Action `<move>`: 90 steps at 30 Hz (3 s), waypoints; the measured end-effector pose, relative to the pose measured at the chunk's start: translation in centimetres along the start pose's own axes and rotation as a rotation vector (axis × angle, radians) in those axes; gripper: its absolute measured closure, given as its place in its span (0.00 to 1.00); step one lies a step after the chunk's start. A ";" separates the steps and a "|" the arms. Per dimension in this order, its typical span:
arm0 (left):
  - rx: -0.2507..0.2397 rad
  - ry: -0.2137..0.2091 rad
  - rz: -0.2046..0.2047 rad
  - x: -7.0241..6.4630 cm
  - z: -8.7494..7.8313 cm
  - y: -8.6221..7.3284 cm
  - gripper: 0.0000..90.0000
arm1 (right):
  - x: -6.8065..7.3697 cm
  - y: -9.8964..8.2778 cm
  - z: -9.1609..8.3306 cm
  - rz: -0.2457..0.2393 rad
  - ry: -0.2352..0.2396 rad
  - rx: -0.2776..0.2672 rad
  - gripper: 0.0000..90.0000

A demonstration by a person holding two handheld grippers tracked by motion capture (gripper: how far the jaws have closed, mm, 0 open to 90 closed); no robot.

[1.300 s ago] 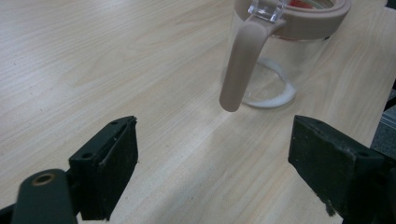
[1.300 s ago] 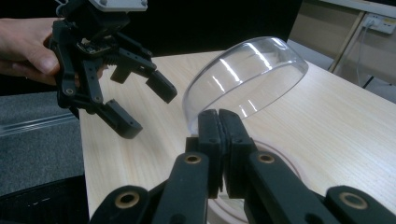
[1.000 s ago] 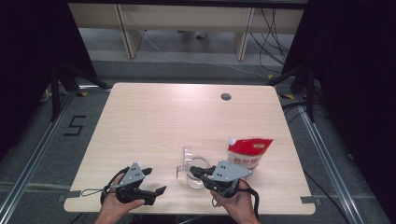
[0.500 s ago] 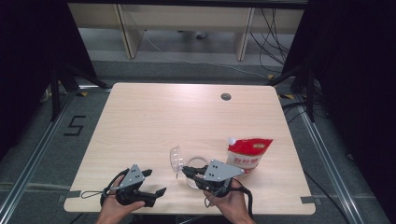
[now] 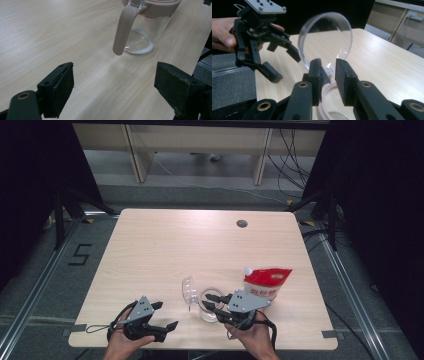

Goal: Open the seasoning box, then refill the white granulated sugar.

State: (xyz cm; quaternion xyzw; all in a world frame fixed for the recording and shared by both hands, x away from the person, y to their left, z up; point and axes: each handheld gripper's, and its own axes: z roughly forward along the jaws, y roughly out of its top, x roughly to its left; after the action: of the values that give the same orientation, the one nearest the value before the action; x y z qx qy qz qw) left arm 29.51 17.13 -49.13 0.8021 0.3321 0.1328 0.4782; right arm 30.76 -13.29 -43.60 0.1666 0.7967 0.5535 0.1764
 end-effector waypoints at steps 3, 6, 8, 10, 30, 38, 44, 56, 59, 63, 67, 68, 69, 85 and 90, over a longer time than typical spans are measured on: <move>-0.004 0.003 -0.005 0.0 -0.1 0.0 0.17 | -0.3 -0.7 -0.4 0.020 -0.011 -0.006 0.80; 0.003 -0.001 0.003 -0.2 -0.2 0.2 0.17 | -0.5 -1.2 -0.8 0.027 -0.020 -0.003 0.77; -0.001 -0.006 0.001 -0.3 -0.1 0.2 0.17 | -0.7 -1.6 -1.0 0.030 -0.026 -0.017 0.74; 0.006 -0.002 0.013 -0.3 -0.1 0.3 0.18 | -0.8 -1.9 -1.2 0.029 -0.020 -0.015 0.71; -0.005 0.003 0.026 -0.2 -0.3 0.3 0.18 | -1.2 -4.1 -3.5 0.059 -0.025 0.004 0.59; -0.011 0.002 0.008 -0.4 -0.3 0.2 0.18 | -1.3 -4.5 -4.3 0.069 -0.022 0.022 0.56; -0.012 0.003 0.006 -0.4 -0.3 0.3 0.18 | -1.4 -4.9 -5.3 0.068 -0.021 0.027 0.54; -0.022 0.005 0.010 -0.5 -0.5 0.2 0.18 | -2.0 -6.4 -9.2 0.106 -0.096 0.033 0.46; -0.016 0.005 0.017 -0.5 -0.4 0.2 0.18 | -2.5 -7.1 -10.8 0.125 -0.130 0.048 0.47; -0.007 0.003 0.013 -0.6 -0.3 0.1 0.18 | -3.1 -7.8 -12.3 0.118 -0.177 0.055 0.46; -0.005 0.003 0.015 -0.7 -0.3 0.1 0.18 | -4.2 -8.8 -13.5 0.165 -0.225 0.069 0.42; -0.005 0.003 0.013 -0.7 -0.3 0.1 0.18 | -4.3 -8.9 -13.7 0.192 -0.234 0.084 0.41; -0.009 0.002 0.008 -0.7 -0.3 0.1 0.18 | -4.8 -9.2 -13.7 0.176 -0.232 0.083 0.41; 0.013 -0.001 0.025 -0.8 0.0 -0.1 0.19 | -8.4 -10.4 -13.3 0.175 -0.252 0.103 0.29; 0.031 0.014 0.038 -0.7 -0.1 -0.1 0.19 | -9.4 -10.8 -12.9 0.153 -0.260 0.090 0.24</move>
State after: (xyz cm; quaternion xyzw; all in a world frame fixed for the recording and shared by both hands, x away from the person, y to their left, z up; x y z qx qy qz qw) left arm 28.89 16.81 -49.07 0.8146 0.3221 0.1423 0.4610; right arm 32.32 -31.78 -48.62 0.3047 0.7760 0.5030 0.2277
